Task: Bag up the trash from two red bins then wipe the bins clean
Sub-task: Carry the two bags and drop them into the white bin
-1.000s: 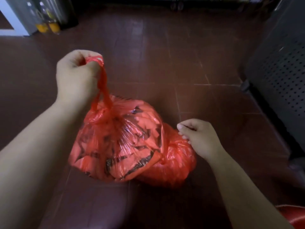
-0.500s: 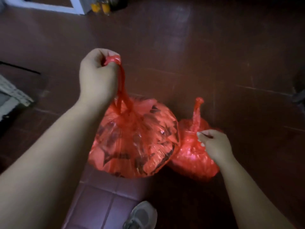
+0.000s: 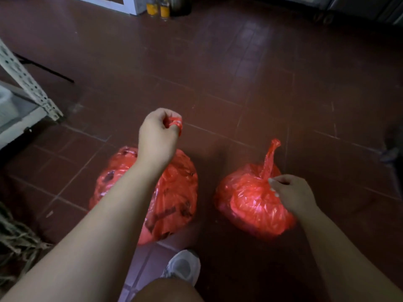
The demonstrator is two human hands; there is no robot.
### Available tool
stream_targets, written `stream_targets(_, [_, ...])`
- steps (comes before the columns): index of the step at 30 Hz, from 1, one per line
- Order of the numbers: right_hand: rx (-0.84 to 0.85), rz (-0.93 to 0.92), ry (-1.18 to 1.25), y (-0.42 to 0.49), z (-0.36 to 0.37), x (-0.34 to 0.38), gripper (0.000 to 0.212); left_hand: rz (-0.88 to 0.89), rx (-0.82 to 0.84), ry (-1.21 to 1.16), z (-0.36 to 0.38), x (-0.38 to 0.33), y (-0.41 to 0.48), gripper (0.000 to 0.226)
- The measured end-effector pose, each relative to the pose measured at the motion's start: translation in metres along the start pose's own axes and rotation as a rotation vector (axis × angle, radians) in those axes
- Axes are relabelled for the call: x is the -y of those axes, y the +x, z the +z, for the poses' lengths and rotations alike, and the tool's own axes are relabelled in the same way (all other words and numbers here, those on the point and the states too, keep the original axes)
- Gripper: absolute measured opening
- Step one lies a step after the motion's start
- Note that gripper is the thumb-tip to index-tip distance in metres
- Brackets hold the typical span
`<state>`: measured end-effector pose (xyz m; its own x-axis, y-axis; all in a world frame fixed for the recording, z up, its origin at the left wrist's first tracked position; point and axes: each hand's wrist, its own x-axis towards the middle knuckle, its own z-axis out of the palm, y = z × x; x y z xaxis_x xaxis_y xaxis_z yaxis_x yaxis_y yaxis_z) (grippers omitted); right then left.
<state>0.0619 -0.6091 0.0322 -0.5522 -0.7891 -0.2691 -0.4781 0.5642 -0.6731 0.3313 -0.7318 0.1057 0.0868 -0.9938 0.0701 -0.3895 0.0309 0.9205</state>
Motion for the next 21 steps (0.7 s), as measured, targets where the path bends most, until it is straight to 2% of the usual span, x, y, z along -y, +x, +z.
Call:
stream_targets(6, [-0.057,0.104,-0.065,0.006,0.015,-0.037,0.011,-0.001,0.080,0.222,0.037,0.048,-0.019,0.027])
stream_targets(8, [-0.086,0.164,-0.114,0.008,0.022,-0.052,0.032,-0.007,0.136,0.277,0.055,0.063,-0.030,0.029])
stream_targets(11, [-0.148,0.128,-0.180,0.008,0.027,-0.070,0.067,-0.012,0.168,0.335,0.077,0.078,-0.042,0.030])
stream_targets(15, [-0.060,0.091,-0.301,0.007,0.033,-0.085,0.094,-0.018,0.186,0.351,0.097,0.079,-0.049,0.026])
stream_targets(18, [-0.112,0.070,-0.448,0.009,0.036,-0.089,0.084,-0.018,0.213,0.376,0.105,0.078,-0.054,0.021])
stream_targets(21, [-0.182,0.055,-0.586,0.018,0.032,-0.089,0.048,-0.112,0.254,0.374,0.109,0.076,-0.056,0.018])
